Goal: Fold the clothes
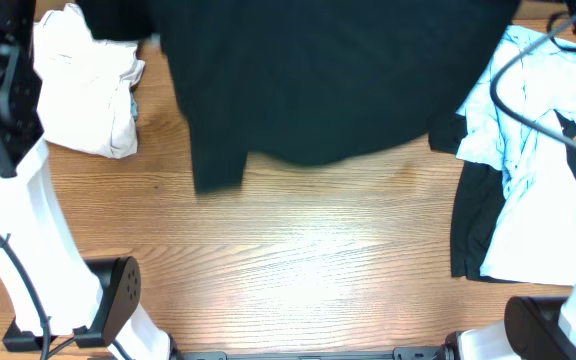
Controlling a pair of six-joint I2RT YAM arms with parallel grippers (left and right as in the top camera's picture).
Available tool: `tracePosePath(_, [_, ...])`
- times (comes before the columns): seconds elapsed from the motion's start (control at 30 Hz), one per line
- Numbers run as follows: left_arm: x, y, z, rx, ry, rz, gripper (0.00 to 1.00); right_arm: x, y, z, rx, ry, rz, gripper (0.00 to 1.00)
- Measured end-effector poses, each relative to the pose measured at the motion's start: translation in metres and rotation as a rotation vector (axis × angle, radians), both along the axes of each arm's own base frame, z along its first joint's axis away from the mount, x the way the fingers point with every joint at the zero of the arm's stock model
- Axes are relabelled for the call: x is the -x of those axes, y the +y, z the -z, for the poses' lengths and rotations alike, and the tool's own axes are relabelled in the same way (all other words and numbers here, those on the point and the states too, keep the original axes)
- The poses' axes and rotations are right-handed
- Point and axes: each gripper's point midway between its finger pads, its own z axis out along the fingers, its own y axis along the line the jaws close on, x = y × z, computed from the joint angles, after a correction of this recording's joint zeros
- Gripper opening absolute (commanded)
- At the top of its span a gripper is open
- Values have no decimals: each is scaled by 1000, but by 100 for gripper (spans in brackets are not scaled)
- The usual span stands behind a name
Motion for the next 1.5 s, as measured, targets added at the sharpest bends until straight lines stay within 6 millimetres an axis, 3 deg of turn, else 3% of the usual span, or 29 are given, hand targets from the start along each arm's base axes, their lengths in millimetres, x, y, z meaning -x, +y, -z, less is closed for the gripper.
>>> tracePosePath(0.2, [-2,-1,-5,-4,-22,4,4,-3,-1,-9,36,-42,0,4])
tracePosePath(0.3, [-2,-1,3,-6,10,5,4,-2,-1,5,41,16,-3,4])
tracePosePath(0.4, [-7,-1,24,-4,86,6,4,-7,0,36,42,127,-12,4])
tracePosePath(0.53, [-26,0,79,2,269,8,4,-26,4,95,31,314,-35,4])
tracePosePath(0.63, [-39,0,144,8,483,10,4,-41,8,148,13,472,-53,4])
tracePosePath(0.73, [-44,-1,204,21,689,19,4,-41,10,191,-4,615,-64,4])
tracePosePath(0.83, [-38,-6,241,47,828,37,4,-30,10,211,-21,710,-61,4])
tracePosePath(0.9, [-28,-8,252,60,890,41,4,-17,12,218,-37,766,-66,4])
tracePosePath(1.2, [-2,-27,265,140,991,121,4,40,16,245,-101,1021,-85,4])
tracePosePath(1.33, [29,-37,277,157,1082,137,4,57,16,242,-109,1029,-81,4])
tracePosePath(1.5, [83,-41,292,188,1188,119,4,111,17,244,-114,1062,-76,4])
